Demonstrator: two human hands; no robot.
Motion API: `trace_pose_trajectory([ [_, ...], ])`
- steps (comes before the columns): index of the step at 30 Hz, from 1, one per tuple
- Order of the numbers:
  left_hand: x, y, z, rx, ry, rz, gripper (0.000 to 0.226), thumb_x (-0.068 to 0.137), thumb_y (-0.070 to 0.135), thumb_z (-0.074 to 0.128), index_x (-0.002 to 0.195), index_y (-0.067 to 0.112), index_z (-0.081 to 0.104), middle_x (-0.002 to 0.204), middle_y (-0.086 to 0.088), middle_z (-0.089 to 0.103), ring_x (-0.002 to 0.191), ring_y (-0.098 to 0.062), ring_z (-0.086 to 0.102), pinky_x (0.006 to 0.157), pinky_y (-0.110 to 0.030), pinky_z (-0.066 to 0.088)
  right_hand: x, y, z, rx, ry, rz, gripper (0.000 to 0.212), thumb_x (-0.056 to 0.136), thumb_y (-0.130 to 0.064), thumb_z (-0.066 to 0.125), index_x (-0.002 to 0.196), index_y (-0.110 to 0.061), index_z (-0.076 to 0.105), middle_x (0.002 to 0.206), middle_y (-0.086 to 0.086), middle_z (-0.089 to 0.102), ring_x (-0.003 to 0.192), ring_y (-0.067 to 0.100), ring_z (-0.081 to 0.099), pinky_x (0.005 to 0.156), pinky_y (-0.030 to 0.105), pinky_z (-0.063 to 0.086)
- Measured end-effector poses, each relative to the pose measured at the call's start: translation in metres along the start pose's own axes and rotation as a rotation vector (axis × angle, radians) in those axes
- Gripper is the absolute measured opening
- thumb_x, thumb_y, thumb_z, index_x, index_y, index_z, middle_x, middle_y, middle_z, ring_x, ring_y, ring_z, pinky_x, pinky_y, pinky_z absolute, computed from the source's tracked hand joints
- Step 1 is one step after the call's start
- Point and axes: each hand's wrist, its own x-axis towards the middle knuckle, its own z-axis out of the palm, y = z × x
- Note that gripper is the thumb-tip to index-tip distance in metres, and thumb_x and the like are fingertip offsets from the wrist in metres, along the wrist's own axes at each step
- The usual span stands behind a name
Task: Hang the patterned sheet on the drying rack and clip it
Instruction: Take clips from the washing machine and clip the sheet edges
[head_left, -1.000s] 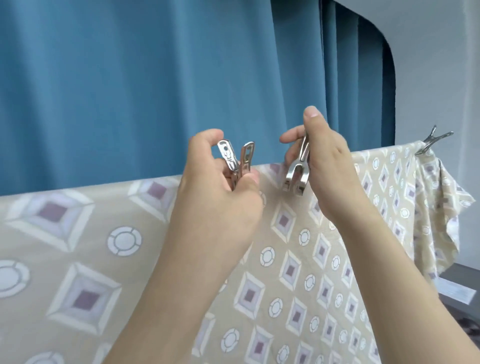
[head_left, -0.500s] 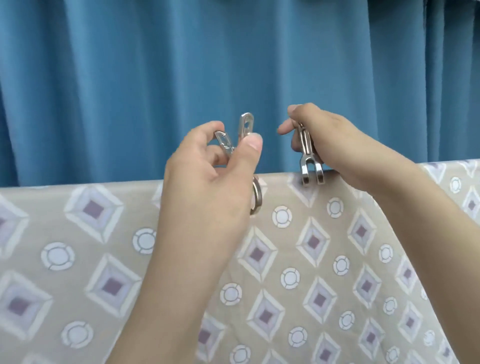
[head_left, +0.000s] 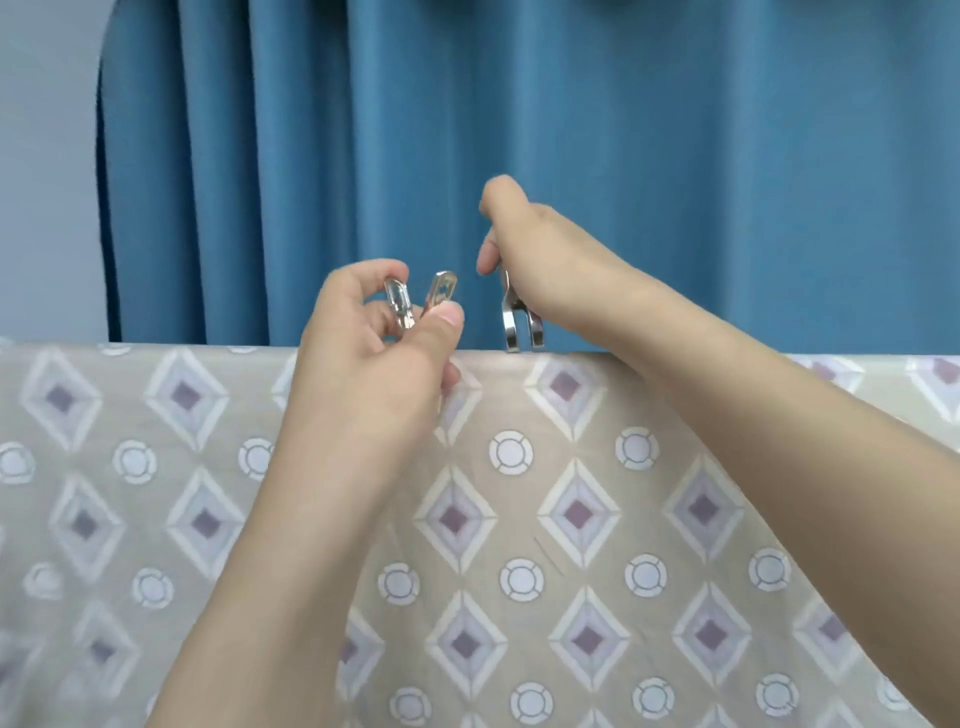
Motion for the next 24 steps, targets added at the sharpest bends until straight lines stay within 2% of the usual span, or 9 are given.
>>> trace_pose_trajectory([
  [3,0.004,0.001,-0.025,0.018,0.071,0.014,0.042,0.088,0.037,0.069,0.122,0.017,0.056,0.074,0.002,0.059,0.055,-0.009,0.056,0.055,-0.026,0.039,0.003,-0.016,0.019,0.015,0.002,-0.035,0.056,0.100,-0.034,0.017,0.111,0.006,0.054,0.077,0.011,0.049,0.073,0.021,0.039,0.071,0.037,0.040],
  [6,0.007,0.001,-0.052,0.075,0.136,0.023,0.047,0.086,0.050,0.065,0.115,0.014,0.060,0.066,0.001,0.060,0.054,-0.011,0.055,0.052,-0.024,0.037,0.013,-0.027,0.039,0.031,0.013,-0.081,0.043,0.096,-0.023,0.017,0.097,0.003,0.051,0.082,0.020,0.059,0.073,0.023,0.039,0.084,0.044,0.047],
  [9,0.011,0.002,-0.078,0.129,0.203,0.029,0.046,0.085,0.050,0.065,0.104,0.008,0.059,0.062,0.003,0.058,0.047,-0.009,0.050,0.046,-0.018,0.035,0.024,-0.040,0.060,-0.066,0.010,-0.142,0.043,0.093,-0.030,0.017,0.077,-0.010,0.051,0.072,0.013,0.058,0.069,0.025,0.041,0.073,0.037,0.045],
  [11,0.013,0.006,-0.094,0.184,0.240,0.036,0.044,0.087,0.050,0.063,0.093,0.007,0.057,0.060,0.001,0.058,0.044,-0.008,0.047,0.044,-0.016,0.035,0.028,-0.051,0.074,-0.120,-0.001,-0.209,0.041,0.093,-0.032,0.017,0.075,-0.012,0.049,0.069,0.010,0.055,0.066,0.025,0.040,0.064,0.035,0.039],
  [14,0.013,0.010,-0.115,0.270,0.217,0.032,0.045,0.090,0.053,0.056,0.075,0.011,0.055,0.061,-0.014,0.059,0.046,-0.016,0.047,0.045,-0.023,0.035,0.033,-0.067,0.093,-0.109,-0.040,-0.306,0.042,0.094,-0.034,0.017,0.074,-0.011,0.046,0.071,0.012,0.055,0.066,0.025,0.038,0.063,0.035,0.039],
  [15,0.012,0.010,-0.122,0.288,0.212,0.021,0.046,0.091,0.055,0.054,0.076,0.012,0.054,0.065,-0.017,0.062,0.049,-0.017,0.050,0.048,-0.026,0.036,0.035,-0.072,0.099,-0.081,-0.077,-0.324,0.043,0.095,-0.034,0.017,0.075,-0.010,0.046,0.074,0.013,0.056,0.068,0.026,0.039,0.066,0.037,0.041],
  [17,0.011,0.012,-0.135,0.277,0.236,-0.008,0.040,0.091,0.055,0.053,0.089,0.015,0.053,0.073,-0.010,0.067,0.059,-0.014,0.058,0.054,-0.027,0.038,0.039,-0.081,0.109,-0.026,-0.157,-0.347,0.049,0.097,-0.037,0.018,0.078,-0.006,0.050,0.074,0.010,0.056,0.071,0.026,0.044,0.072,0.038,0.044],
  [20,0.014,0.014,-0.154,0.271,0.261,-0.053,0.029,0.094,0.045,0.055,0.091,0.017,0.051,0.074,-0.003,0.068,0.069,-0.015,0.063,0.061,-0.031,0.037,0.043,-0.092,0.118,0.059,-0.269,-0.350,0.053,0.096,-0.042,0.021,0.082,-0.009,0.060,0.068,0.001,0.055,0.068,0.021,0.048,0.068,0.036,0.041],
  [24,0.016,0.013,-0.177,0.317,0.270,-0.076,0.022,0.087,0.036,0.045,0.084,0.014,0.050,0.057,-0.003,0.054,0.057,-0.024,0.055,0.057,-0.035,0.034,0.046,-0.111,0.124,0.242,-0.365,-0.322,0.039,0.081,-0.043,0.030,0.073,-0.015,0.057,0.064,-0.001,0.047,0.059,0.018,0.040,0.060,0.030,0.032],
])
